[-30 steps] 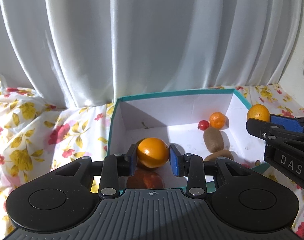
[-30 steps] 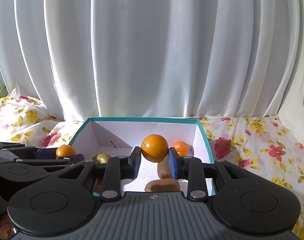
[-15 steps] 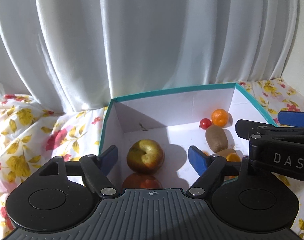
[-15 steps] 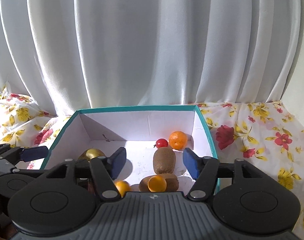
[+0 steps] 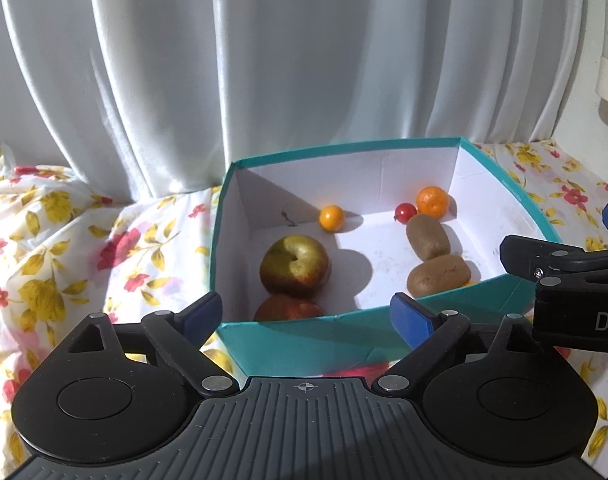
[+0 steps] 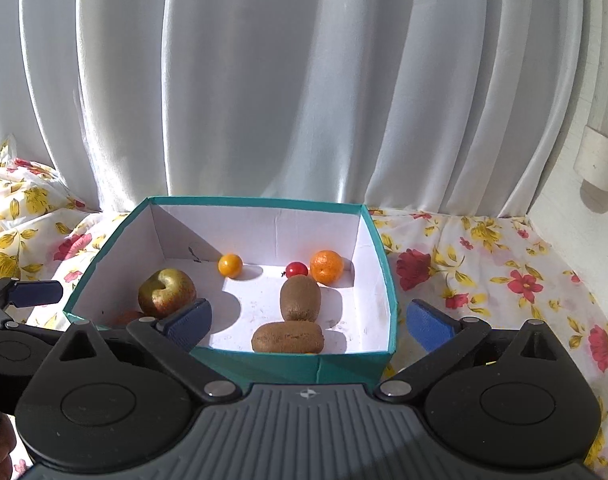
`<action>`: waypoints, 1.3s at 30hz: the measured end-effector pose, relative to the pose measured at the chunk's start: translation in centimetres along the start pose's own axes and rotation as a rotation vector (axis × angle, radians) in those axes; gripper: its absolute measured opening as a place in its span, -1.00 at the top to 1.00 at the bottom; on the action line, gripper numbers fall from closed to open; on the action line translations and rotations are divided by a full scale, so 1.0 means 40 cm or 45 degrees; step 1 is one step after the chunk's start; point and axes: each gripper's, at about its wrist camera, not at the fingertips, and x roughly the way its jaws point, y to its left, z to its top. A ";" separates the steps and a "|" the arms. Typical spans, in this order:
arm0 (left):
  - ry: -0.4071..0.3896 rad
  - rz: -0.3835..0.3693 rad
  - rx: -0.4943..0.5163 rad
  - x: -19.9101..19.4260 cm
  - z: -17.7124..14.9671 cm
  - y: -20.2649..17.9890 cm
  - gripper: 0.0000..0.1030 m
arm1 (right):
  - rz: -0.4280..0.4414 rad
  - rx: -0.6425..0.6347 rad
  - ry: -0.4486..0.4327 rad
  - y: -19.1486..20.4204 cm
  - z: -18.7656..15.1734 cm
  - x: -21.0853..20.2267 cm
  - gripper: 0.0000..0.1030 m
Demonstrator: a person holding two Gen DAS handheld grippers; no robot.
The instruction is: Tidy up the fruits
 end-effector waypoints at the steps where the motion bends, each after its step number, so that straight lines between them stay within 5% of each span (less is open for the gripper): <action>1: 0.003 0.019 0.006 -0.003 -0.004 0.000 -0.84 | 0.000 0.007 0.017 0.000 -0.003 -0.002 -1.00; 7: 0.047 0.055 0.018 -0.022 -0.011 0.021 -0.82 | -0.033 -0.006 0.143 0.017 -0.015 -0.004 -1.00; 11: 0.228 0.035 0.043 -0.016 0.002 0.039 -0.78 | -0.044 -0.020 0.229 0.036 -0.018 -0.006 -1.00; 21: 0.494 -0.003 -0.018 0.025 0.045 0.087 -0.77 | -0.110 0.016 0.499 0.069 0.033 0.033 -1.00; 39: 0.522 0.050 -0.022 0.045 0.048 0.098 -0.77 | -0.151 -0.016 0.605 0.097 0.055 0.086 -1.00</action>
